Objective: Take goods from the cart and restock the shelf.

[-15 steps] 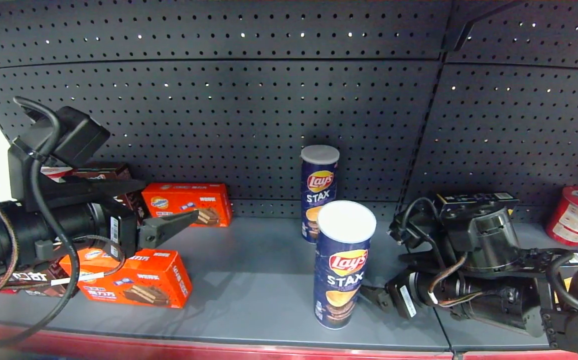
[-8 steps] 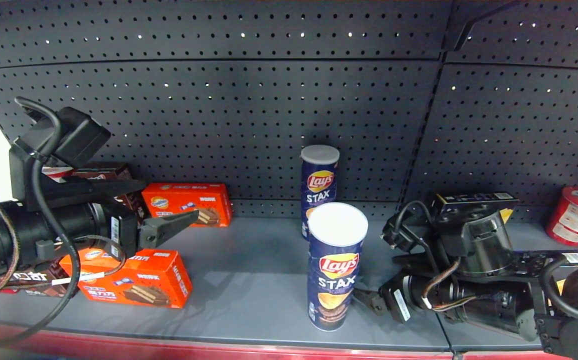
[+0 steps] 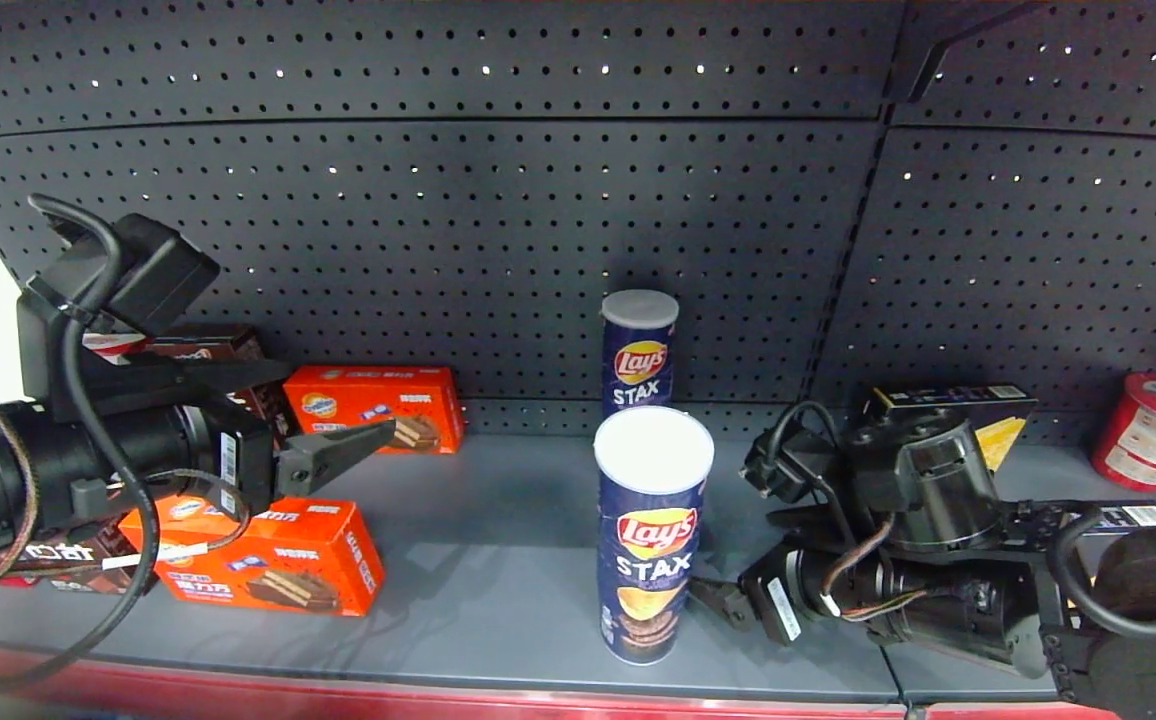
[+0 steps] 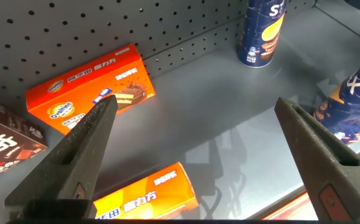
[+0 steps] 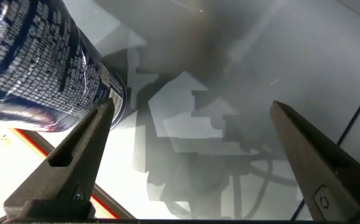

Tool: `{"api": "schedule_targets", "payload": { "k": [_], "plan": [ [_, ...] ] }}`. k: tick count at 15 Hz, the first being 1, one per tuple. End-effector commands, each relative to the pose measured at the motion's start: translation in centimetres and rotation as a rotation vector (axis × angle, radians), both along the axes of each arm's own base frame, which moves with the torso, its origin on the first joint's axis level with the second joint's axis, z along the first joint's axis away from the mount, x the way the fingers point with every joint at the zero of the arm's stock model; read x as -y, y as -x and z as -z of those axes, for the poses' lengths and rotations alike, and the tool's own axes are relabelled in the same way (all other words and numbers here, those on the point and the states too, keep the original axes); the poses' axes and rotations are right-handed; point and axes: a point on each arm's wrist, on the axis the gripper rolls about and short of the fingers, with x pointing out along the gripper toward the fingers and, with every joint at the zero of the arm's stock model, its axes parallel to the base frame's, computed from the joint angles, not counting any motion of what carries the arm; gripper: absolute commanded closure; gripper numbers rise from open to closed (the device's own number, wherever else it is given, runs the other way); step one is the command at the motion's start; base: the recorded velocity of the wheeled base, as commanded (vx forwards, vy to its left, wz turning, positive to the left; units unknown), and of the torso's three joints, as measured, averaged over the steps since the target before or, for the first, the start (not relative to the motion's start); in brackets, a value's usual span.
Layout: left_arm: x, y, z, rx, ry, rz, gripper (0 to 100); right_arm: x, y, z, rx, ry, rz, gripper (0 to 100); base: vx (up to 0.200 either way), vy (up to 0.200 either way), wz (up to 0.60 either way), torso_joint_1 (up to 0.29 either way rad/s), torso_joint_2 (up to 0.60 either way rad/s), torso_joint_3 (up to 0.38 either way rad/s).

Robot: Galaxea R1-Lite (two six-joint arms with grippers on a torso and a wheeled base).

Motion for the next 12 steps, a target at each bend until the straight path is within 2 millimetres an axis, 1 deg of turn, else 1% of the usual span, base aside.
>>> {"api": "schedule_targets", "payload": {
  "k": [1,6,8,10,11,12],
  "plan": [
    [-0.1,0.0,0.1,-0.002,-0.001,-0.004,0,-0.1,0.0,0.1,-0.001,0.002,-0.003,0,0.0,0.0,0.0,0.0,0.0,0.0],
    [-0.1,0.0,0.2,-0.007,-0.003,-0.005,0,0.2,0.3,-0.1,0.0,-0.003,0.001,0,0.0,0.0,0.0,0.0,0.0,0.0],
    [-0.1,0.1,0.0,0.002,0.0,-0.004,0,0.5,0.5,-0.8,0.021,-0.018,0.009,0,0.0,0.0,0.0,0.0,0.0,0.0],
    [-0.2,0.4,-0.5,0.023,0.005,-0.007,0,1.3,1.4,-2.8,0.079,-0.054,0.033,0,0.0,0.0,0.0,0.0,0.0,0.0],
    [-0.3,0.8,-0.9,0.041,0.009,-0.005,0,1.9,1.9,-3.7,0.103,-0.077,0.038,0,0.0,0.0,0.0,0.0,0.0,0.0],
    [-0.6,1.7,-1.3,0.065,0.015,-0.009,0,2.9,2.9,-5.2,0.129,-0.128,0.057,0,0.0,0.0,0.0,0.0,0.0,0.0]
  ]
}}
